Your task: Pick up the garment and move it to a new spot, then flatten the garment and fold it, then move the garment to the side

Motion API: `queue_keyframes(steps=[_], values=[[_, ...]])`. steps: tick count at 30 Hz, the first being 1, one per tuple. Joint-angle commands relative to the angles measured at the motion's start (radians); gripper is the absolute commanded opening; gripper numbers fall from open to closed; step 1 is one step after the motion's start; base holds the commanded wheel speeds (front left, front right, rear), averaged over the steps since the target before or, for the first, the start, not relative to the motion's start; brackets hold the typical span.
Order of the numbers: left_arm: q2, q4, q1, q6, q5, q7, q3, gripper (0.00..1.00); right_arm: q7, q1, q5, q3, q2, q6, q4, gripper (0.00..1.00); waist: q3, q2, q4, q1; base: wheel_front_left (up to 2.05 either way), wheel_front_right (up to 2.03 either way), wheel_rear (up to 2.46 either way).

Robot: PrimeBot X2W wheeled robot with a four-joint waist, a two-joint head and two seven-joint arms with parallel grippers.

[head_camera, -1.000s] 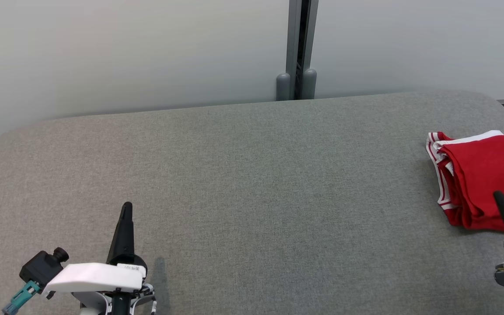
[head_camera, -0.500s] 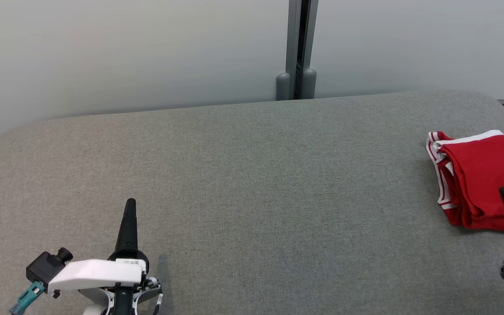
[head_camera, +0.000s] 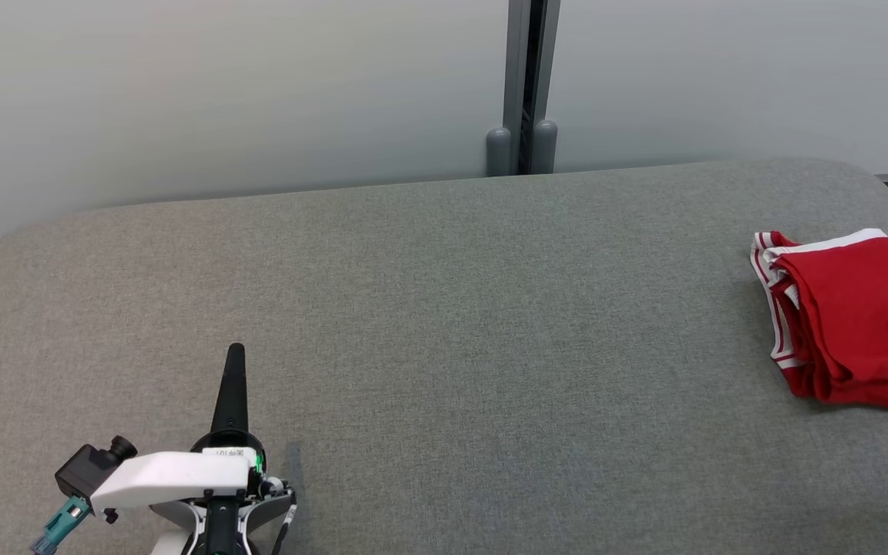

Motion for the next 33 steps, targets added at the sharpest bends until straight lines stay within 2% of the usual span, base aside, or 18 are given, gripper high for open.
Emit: queue_keyframes(steps=[1,33], values=[[0.002,0.001,-0.029,-0.01,-0.017,-0.002,0.003,0.0,0.01,-0.018,0.023,-0.008,-0.01,0.0,0.004,0.0,0.0,0.0,0.0,0.0,0.0,0.0,0.0],[-0.046,0.046,-0.063,-0.061,-0.201,-0.017,0.001,0.0,0.089,-0.063,0.24,-0.065,-0.023,0.0,0.075,0.0,0.002,0.0,-0.001,0.0,0.0,0.0,0.0]])
